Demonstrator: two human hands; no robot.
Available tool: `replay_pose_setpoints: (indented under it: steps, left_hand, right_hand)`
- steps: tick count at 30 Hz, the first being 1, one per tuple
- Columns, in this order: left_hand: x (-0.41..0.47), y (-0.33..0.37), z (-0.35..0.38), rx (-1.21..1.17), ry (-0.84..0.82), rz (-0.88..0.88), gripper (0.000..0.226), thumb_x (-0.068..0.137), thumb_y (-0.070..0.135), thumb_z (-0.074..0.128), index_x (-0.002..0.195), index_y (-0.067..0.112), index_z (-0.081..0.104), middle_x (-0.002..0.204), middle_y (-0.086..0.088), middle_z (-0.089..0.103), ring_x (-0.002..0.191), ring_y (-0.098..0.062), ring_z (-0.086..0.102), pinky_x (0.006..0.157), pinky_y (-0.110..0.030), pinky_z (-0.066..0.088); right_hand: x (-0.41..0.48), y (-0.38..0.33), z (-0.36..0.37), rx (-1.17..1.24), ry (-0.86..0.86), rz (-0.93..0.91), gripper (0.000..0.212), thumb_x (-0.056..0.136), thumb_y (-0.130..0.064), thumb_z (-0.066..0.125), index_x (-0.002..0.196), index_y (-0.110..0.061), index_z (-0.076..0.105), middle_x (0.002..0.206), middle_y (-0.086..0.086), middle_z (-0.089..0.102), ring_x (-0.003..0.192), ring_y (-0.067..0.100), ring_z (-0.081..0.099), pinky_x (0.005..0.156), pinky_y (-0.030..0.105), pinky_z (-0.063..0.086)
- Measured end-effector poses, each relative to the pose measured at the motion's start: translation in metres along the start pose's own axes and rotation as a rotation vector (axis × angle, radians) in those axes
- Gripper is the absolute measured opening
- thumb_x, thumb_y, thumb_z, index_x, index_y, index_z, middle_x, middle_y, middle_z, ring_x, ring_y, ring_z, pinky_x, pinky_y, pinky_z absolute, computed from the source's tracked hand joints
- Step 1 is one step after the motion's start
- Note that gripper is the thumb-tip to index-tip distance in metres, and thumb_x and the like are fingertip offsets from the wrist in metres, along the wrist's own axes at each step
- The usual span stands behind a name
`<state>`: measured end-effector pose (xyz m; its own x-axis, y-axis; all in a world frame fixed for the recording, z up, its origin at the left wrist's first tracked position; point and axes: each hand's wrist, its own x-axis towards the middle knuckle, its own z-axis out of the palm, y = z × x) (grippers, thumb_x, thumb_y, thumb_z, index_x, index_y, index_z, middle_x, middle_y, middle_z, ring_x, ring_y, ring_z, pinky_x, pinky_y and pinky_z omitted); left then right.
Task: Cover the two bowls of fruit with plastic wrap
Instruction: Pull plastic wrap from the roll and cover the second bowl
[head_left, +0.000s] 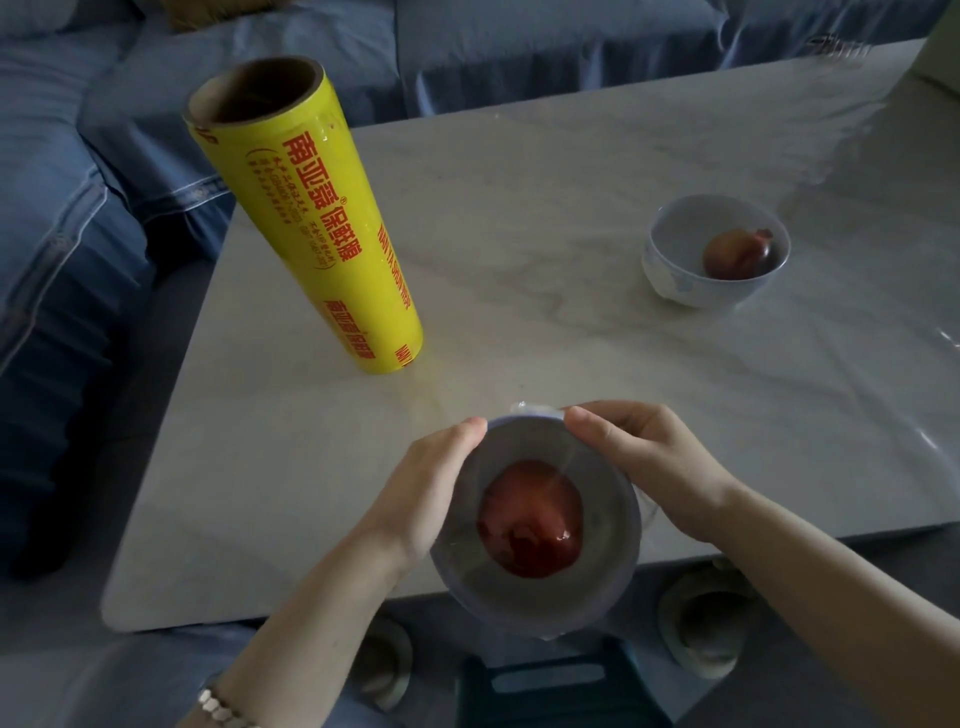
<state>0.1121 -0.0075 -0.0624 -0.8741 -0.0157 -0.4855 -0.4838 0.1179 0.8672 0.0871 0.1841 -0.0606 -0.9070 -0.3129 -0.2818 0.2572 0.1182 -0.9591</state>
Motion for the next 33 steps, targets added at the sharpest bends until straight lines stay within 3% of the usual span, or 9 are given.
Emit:
replay_pose_setpoints:
  steps: [3,6,10,14,17,21,27,30,33]
  left_hand:
    - [-0.008,0.006,0.011,0.124,0.027,0.146,0.079,0.073,0.068,0.046,0.09,-0.008,0.062,0.092,-0.03,0.064,0.083,-0.027,0.063,0.078,-0.04,0.052]
    - [-0.012,0.006,0.01,0.143,0.138,0.247,0.081,0.068,0.069,0.049,0.086,-0.009,0.063,0.08,-0.024,0.063,0.072,-0.019,0.058,0.067,-0.034,0.046]
    - [-0.011,0.008,0.013,0.103,0.154,0.316,0.079,0.065,0.069,0.05,0.083,-0.007,0.064,0.076,-0.027,0.061,0.071,-0.018,0.056,0.068,-0.045,0.048]
    - [-0.014,0.01,0.012,0.116,0.156,0.354,0.049,0.069,0.06,0.058,0.072,0.012,0.069,0.064,0.003,0.065,0.066,-0.006,0.058,0.06,-0.021,0.046]
    - [-0.014,0.009,0.013,0.215,0.16,0.355,0.055,0.06,0.068,0.051,0.079,0.02,0.069,0.072,0.008,0.068,0.072,-0.005,0.061,0.063,-0.012,0.047]
    - [-0.015,0.005,0.013,0.253,0.134,0.339,0.059,0.056,0.07,0.051,0.082,0.02,0.069,0.074,0.004,0.068,0.075,-0.008,0.062,0.063,-0.012,0.048]
    - [-0.017,0.006,0.009,0.267,0.071,0.352,0.051,0.059,0.068,0.051,0.078,0.023,0.069,0.077,0.008,0.068,0.075,-0.007,0.062,0.063,-0.011,0.048]
    - [-0.017,0.005,0.01,0.283,0.05,0.347,0.051,0.057,0.069,0.053,0.082,0.027,0.068,0.078,0.011,0.07,0.079,-0.005,0.063,0.066,-0.012,0.048]
    - [-0.019,0.003,0.012,0.309,0.015,0.342,0.057,0.057,0.069,0.054,0.089,0.024,0.068,0.08,0.009,0.069,0.082,-0.01,0.064,0.068,-0.015,0.048]
  right_hand:
    - [-0.002,-0.008,0.0,-0.056,0.005,-0.007,0.053,0.055,-0.06,0.06,0.086,-0.02,0.075,0.085,0.002,0.076,0.079,0.012,0.07,0.077,0.029,0.056]
    - [-0.002,-0.02,-0.005,-0.155,-0.049,0.006,0.053,0.053,-0.062,0.059,0.088,-0.025,0.074,0.087,-0.003,0.076,0.084,0.013,0.071,0.079,0.029,0.056]
    - [0.001,-0.037,-0.011,-0.233,-0.11,0.042,0.053,0.048,-0.063,0.06,0.085,-0.029,0.075,0.085,-0.009,0.075,0.082,0.005,0.069,0.078,0.023,0.054]
    - [0.01,-0.052,-0.011,-0.298,-0.053,0.118,0.029,0.061,-0.051,0.07,0.067,-0.023,0.074,0.059,-0.009,0.067,0.057,-0.003,0.058,0.057,0.012,0.049]
    - [0.018,-0.057,-0.011,-0.404,-0.028,0.137,0.015,0.065,-0.038,0.077,0.063,-0.023,0.074,0.055,-0.011,0.066,0.056,-0.001,0.056,0.057,0.013,0.049]
    - [0.02,-0.058,-0.011,-0.487,-0.125,0.178,0.016,0.081,-0.029,0.068,0.075,-0.015,0.072,0.068,-0.004,0.068,0.063,0.004,0.058,0.065,0.016,0.05]
    - [0.022,-0.054,-0.014,-0.167,-0.206,0.393,0.028,0.094,-0.021,0.05,0.068,-0.011,0.055,0.057,-0.001,0.056,0.045,0.006,0.05,0.056,0.02,0.042]
    - [0.025,-0.052,-0.014,-0.258,-0.309,0.456,0.033,0.091,-0.025,0.054,0.06,-0.013,0.053,0.051,-0.002,0.05,0.043,0.007,0.043,0.051,0.02,0.033]
    - [0.027,-0.055,-0.016,-0.393,-0.438,0.524,0.027,0.085,-0.035,0.061,0.068,-0.014,0.062,0.047,-0.003,0.047,0.043,0.008,0.042,0.045,0.018,0.031]
